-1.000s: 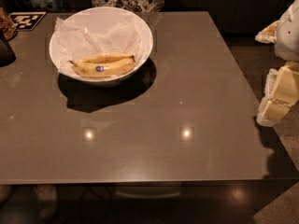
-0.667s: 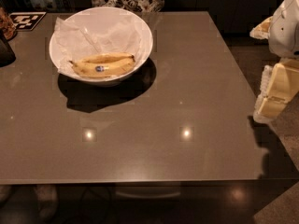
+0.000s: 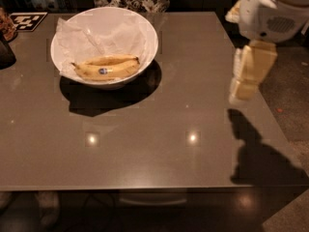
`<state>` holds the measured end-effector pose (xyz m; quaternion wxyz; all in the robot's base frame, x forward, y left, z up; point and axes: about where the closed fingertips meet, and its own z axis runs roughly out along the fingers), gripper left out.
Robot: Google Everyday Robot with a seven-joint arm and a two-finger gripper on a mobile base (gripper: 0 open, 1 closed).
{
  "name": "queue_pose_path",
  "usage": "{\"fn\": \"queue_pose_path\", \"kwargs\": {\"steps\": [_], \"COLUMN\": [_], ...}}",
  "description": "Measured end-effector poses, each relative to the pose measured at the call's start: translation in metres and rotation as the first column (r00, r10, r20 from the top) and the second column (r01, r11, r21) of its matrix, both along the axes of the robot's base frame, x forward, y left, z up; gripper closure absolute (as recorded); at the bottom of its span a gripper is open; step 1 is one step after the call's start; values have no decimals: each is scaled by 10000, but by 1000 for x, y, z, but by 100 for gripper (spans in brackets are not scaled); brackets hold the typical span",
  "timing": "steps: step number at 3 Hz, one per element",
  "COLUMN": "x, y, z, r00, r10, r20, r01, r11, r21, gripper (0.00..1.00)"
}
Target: Pick banana from white bowl
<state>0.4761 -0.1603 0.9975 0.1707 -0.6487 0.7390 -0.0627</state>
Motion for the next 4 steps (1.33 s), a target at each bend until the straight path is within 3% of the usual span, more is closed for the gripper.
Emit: {"fn": "queue_pose_path", "kwargs": {"steps": [1,2,3,4], "x": [29,41,42,65], "y": [44,65,65,85], "z": [5,3,2,3], "r00": [9954,9856,9847,9818], "r10": [961,1691,1740,1895], "r20": [-2,-37,33,-101], "r01": [-959,-1685,-1733,-1897], "r11": [9923,9800,9819,9784], "r21": [-782,-1055,-764,-819], "gripper": [0,0,0,0]}}
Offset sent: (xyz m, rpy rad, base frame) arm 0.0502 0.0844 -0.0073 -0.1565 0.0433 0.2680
